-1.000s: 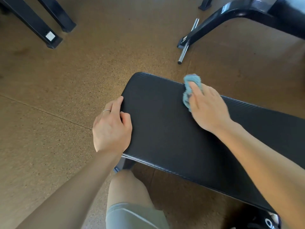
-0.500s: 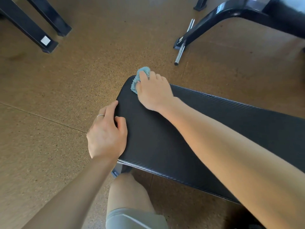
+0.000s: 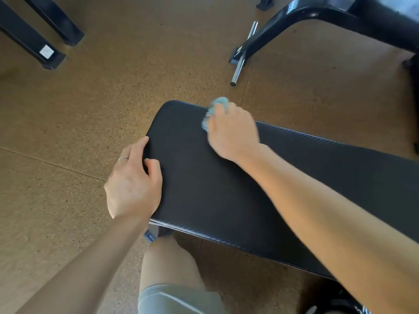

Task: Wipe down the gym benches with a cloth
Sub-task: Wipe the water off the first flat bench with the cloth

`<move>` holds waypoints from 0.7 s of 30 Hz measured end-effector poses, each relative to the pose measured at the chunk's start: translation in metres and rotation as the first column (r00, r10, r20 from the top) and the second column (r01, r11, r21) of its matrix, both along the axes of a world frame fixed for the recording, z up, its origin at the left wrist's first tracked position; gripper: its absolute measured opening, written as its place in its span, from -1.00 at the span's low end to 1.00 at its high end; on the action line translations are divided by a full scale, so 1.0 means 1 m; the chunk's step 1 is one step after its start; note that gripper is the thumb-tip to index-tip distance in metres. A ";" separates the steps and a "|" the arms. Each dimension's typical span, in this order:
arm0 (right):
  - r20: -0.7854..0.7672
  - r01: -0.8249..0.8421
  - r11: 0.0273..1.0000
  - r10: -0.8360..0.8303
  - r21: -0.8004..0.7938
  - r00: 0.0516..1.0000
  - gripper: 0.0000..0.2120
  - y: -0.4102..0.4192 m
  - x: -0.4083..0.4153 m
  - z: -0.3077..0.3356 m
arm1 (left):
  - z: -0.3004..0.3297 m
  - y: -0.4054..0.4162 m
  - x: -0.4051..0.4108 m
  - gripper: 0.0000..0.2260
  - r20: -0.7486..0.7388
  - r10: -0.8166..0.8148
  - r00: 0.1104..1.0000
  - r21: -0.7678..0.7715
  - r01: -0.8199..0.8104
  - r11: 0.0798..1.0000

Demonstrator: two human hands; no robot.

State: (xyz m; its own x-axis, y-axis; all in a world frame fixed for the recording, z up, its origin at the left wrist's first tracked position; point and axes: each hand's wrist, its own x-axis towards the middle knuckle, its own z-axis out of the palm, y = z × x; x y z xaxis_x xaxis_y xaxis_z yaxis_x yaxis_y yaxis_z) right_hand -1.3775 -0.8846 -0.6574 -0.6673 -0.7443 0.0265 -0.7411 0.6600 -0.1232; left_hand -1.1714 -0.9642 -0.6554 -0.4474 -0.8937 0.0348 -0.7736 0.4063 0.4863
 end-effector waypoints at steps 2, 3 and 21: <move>0.028 -0.052 0.998 0.053 -0.047 0.998 -0.58 -0.019 0.008 -0.001 | 0.000 -0.001 0.002 -0.58 0.000 -0.008 1.000 -0.003 0.008 1.000; 0.038 -0.082 0.996 0.084 -0.046 0.996 -0.56 -0.013 0.007 0.000 | -0.001 -0.001 0.001 -0.58 -0.001 -0.012 1.000 -0.003 0.012 1.000; 0.084 -0.308 0.950 0.304 0.044 0.949 -0.44 0.025 0.113 0.003 | 0.003 -0.002 0.006 -0.58 -0.073 -0.044 0.996 0.057 0.049 0.997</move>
State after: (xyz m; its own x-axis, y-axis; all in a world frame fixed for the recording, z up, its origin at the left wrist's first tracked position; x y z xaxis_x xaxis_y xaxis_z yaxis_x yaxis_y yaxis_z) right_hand -1.2645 -0.8592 -0.6544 -0.4057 -0.9119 -0.0622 -0.8985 0.4104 -0.1561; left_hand -1.1657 -0.9663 -0.6525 -0.4867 -0.8734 0.0161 -0.7167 0.4098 0.5642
